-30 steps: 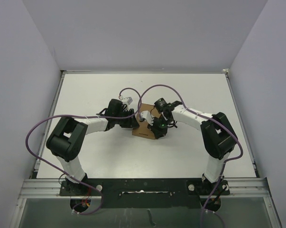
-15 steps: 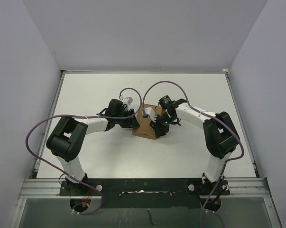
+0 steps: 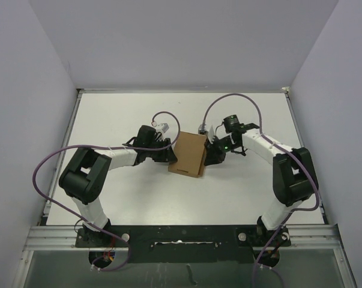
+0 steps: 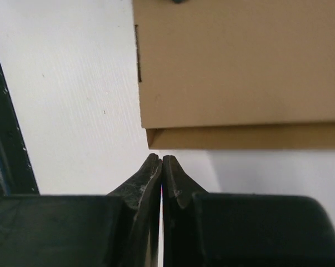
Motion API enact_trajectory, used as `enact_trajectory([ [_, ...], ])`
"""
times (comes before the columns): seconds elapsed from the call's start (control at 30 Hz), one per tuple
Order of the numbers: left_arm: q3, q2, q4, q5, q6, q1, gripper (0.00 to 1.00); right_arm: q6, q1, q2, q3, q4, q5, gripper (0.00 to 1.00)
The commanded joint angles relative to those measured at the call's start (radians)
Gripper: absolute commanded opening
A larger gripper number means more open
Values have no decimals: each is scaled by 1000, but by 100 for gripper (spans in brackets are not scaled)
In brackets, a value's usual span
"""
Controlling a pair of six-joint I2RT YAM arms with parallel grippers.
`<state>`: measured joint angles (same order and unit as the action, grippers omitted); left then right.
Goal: Fold the paper box
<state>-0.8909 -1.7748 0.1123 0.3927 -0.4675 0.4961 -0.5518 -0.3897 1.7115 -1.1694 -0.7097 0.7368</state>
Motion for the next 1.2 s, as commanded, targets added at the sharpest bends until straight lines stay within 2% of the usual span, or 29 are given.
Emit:
enact_trajectory([
  [0.0, -2, 38, -25, 14, 6, 6, 37, 272, 146, -50, 88, 137, 203, 0],
  [0.1, -3, 41, -30, 12, 6, 5, 37, 473, 201, -71, 168, 249, 149, 0],
  [0.2, -9, 42, -40, 9, 10, 4, 37, 624, 203, -79, 242, 329, 67, 0],
  [0.43, -19, 38, -46, 6, 10, 4, 37, 756, 170, 17, 254, 372, 26, 0],
  [0.63, -19, 40, -43, 8, 8, 5, 37, 788, 75, 81, 201, 374, -3, 0],
  [0.9, -23, 41, -43, 15, 17, 8, 37, 870, 14, 96, 166, 427, 70, 0],
  [1.0, -35, 41, -45, 21, 33, 7, 37, 836, 38, 87, 173, 402, 75, 0],
  [1.17, -86, 59, -63, 63, 67, -41, 45, 645, 117, 62, 148, 279, 14, 0],
])
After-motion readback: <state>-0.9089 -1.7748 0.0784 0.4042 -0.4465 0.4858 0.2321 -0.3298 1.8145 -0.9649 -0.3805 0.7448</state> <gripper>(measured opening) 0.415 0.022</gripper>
